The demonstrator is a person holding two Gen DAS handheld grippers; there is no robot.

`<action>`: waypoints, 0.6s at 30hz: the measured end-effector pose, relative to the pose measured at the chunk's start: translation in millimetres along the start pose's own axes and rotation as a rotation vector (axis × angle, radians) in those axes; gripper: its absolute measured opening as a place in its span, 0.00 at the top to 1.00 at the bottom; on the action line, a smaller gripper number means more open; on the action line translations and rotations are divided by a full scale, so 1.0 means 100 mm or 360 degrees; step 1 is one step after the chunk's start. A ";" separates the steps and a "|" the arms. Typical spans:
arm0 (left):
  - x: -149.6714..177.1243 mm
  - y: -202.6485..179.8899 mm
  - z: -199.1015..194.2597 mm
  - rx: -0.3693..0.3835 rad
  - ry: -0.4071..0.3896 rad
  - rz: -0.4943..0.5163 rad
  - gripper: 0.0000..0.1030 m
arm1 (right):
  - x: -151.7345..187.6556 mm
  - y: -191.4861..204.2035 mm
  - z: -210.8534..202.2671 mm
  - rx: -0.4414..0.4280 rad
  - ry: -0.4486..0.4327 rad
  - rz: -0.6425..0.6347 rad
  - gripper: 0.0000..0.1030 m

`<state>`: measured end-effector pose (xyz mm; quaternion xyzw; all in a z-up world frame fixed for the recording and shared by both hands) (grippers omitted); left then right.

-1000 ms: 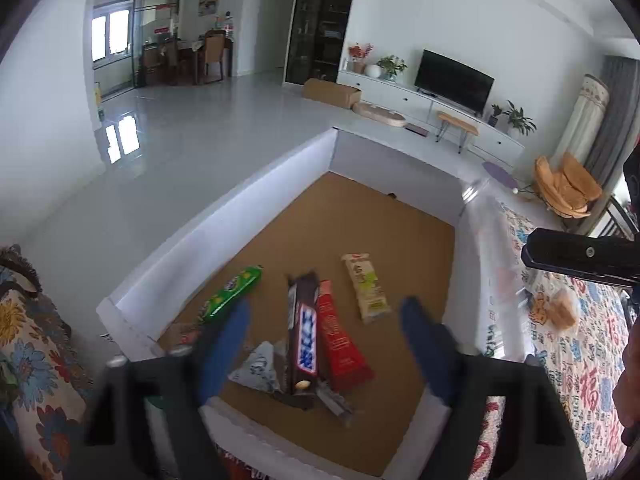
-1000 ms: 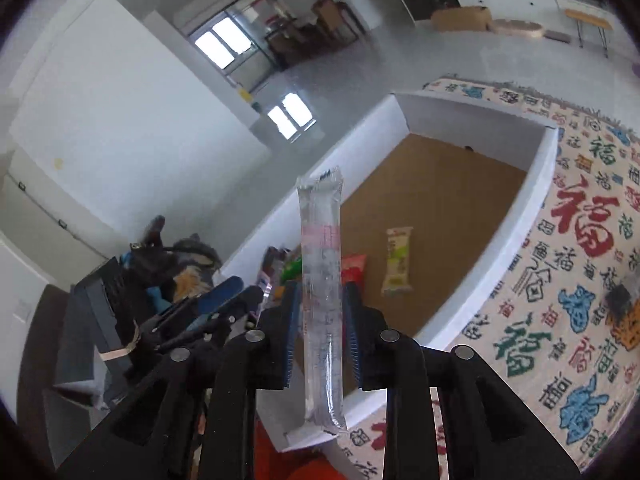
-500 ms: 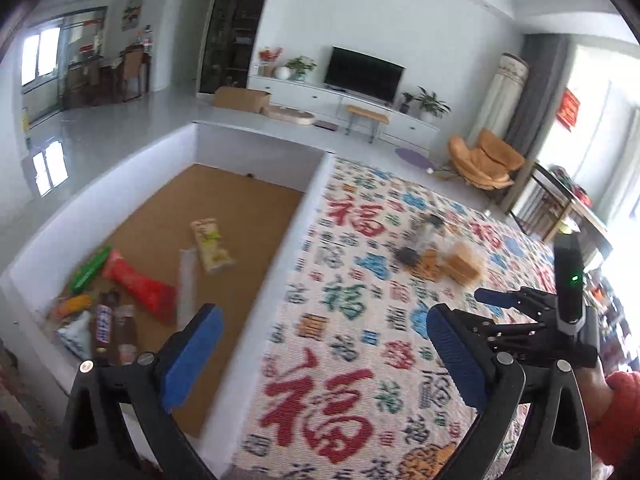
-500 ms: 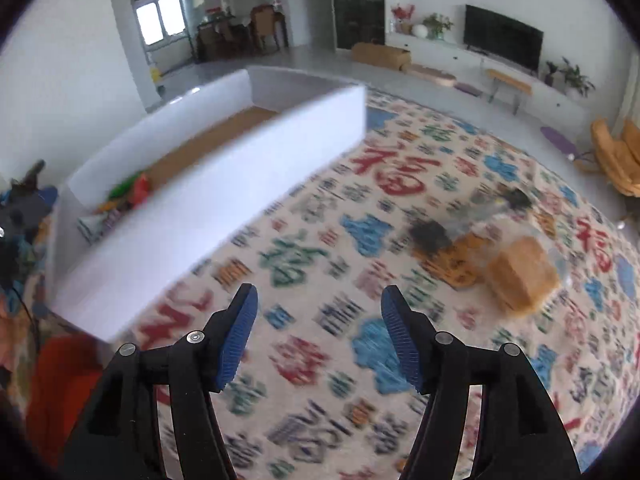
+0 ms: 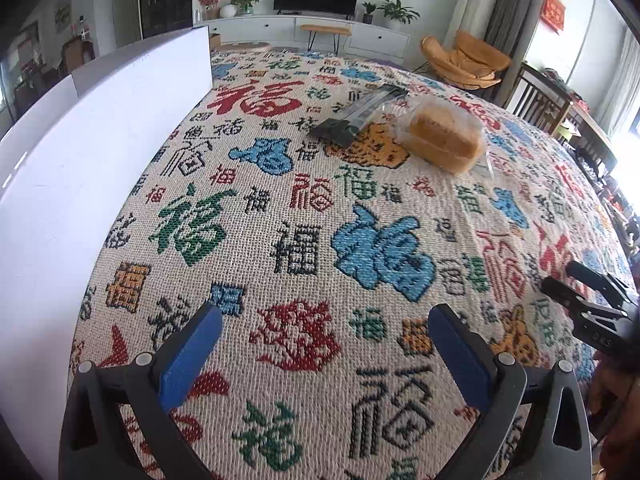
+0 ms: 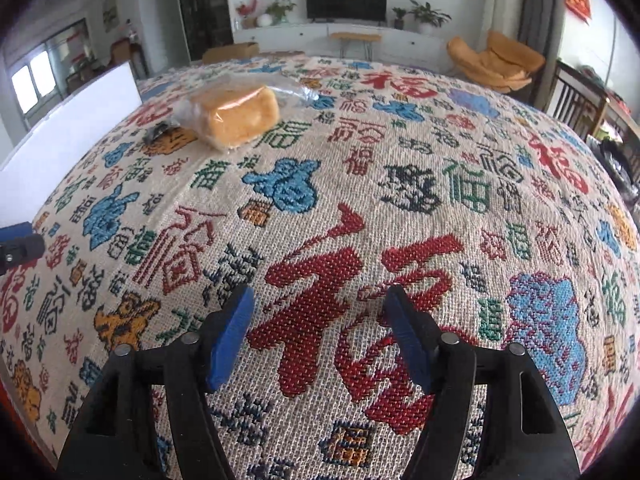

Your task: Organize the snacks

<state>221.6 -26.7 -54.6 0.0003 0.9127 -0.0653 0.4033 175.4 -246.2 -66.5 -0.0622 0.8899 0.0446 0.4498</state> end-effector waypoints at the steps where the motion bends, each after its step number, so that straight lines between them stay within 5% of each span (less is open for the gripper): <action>1: 0.00 0.02 0.09 -0.0026 0.0015 -0.0003 0.01 | 0.00 0.02 -0.01 0.0018 0.0005 -0.0019 0.23; 5: -0.03 0.00 0.33 -0.0153 0.0001 0.0115 0.00 | -0.01 0.03 0.00 0.0055 0.0014 -0.0011 0.16; 18: -0.10 0.04 0.39 -0.0131 -0.0065 0.0127 0.00 | 0.01 0.03 0.01 0.0055 0.0015 -0.0009 0.16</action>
Point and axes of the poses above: each gripper's, at about its wrist camera, not at the fingertips, and z roughly the way its jaws point, y to its left, x to its underside, the point moved 1 cm from there along z, roughly the way its jaws point, and after that the axes turned 14 degrees about -y, right-handed, at the moved point
